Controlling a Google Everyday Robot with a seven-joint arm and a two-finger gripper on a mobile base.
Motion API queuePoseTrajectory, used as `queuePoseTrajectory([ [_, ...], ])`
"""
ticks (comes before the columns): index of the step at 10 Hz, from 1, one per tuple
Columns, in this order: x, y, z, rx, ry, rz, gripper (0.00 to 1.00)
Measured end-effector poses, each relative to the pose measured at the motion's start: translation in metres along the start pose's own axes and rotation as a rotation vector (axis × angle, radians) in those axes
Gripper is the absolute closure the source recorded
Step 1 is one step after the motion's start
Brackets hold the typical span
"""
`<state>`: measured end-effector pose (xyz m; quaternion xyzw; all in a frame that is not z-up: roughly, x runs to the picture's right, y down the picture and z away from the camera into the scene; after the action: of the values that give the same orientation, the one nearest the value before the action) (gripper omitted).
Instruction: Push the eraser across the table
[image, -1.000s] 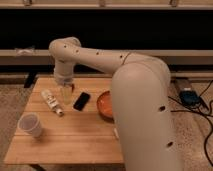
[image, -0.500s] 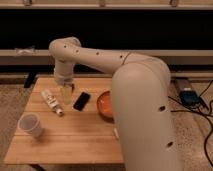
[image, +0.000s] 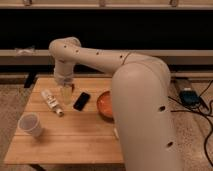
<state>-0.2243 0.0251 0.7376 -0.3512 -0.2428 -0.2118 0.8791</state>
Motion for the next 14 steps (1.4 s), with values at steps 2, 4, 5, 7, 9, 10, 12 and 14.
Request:
queuePoseTrajectory([
  [2,0.000,0.000,0.000,0.000,0.000,0.000,0.20],
  [4,0.000,0.000,-0.001,0.002,0.000,-0.001,0.20],
  [5,0.000,-0.001,-0.001,0.002,0.001,0.000,0.20],
  [7,0.012,-0.006,0.004,0.006,0.025,0.009,0.20],
  [9,0.049,-0.021,0.012,0.004,0.059,0.014,0.27],
  [10,0.072,-0.031,0.016,0.004,0.074,0.016,0.37],
  [12,0.116,-0.044,0.024,0.005,0.099,0.025,0.55],
  [14,0.161,-0.059,0.046,0.005,0.127,0.016,0.77],
])
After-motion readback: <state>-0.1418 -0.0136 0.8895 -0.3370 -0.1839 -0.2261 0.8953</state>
